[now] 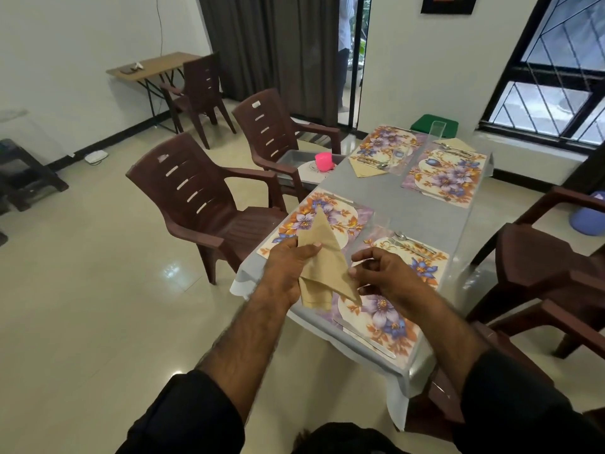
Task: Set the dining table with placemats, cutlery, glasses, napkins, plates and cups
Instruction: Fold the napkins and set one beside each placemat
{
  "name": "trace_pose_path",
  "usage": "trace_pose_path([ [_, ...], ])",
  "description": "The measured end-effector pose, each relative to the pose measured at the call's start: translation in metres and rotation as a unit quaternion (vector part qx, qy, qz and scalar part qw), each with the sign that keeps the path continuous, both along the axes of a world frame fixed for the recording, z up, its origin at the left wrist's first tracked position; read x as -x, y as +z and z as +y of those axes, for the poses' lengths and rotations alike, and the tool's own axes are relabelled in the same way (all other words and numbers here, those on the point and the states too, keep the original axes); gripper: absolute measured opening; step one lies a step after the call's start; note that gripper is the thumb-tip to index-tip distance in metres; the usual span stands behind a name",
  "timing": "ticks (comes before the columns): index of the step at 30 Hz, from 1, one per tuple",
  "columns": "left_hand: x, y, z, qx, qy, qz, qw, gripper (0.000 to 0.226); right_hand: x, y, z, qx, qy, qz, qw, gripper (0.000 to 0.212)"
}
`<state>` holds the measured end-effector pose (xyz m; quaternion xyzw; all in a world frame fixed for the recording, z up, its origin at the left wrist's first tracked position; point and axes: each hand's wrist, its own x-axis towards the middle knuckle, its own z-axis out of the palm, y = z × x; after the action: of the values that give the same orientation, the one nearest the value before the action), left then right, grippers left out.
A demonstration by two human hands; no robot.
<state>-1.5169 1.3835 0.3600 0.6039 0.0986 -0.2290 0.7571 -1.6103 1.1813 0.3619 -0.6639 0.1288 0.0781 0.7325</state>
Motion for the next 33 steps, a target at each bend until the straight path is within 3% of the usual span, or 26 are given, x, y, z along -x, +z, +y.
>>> trace_pose_path([
  [8,0.037,0.012,-0.043,-0.013,0.057,-0.01,0.998,0.023,0.047,-0.01,-0.055,0.029,0.062,0.008,0.998,0.04],
  [13,0.077,0.02,-0.08,-0.016,-0.003,0.008,1.0,0.017,0.05,-0.002,-0.085,0.025,0.031,-0.021,0.999,0.033],
  [18,0.104,0.027,-0.104,-0.021,-0.027,0.011,0.999,0.034,0.055,-0.001,-0.092,-0.032,0.014,-0.026,0.999,0.032],
  [23,0.108,0.031,-0.106,-0.153,-0.064,-0.059,0.984,0.041,0.056,-0.007,-0.102,-0.064,0.018,-0.012,0.998,0.035],
  [27,0.111,0.03,-0.107,-0.232,-0.153,-0.071,0.958,0.058,0.052,0.0,-0.109,-0.091,0.016,-0.019,0.996,0.035],
  [33,0.112,0.03,-0.109,-0.261,-0.221,-0.079,0.936,0.048,0.035,0.017,-0.132,-0.09,-0.016,-0.041,0.995,0.036],
])
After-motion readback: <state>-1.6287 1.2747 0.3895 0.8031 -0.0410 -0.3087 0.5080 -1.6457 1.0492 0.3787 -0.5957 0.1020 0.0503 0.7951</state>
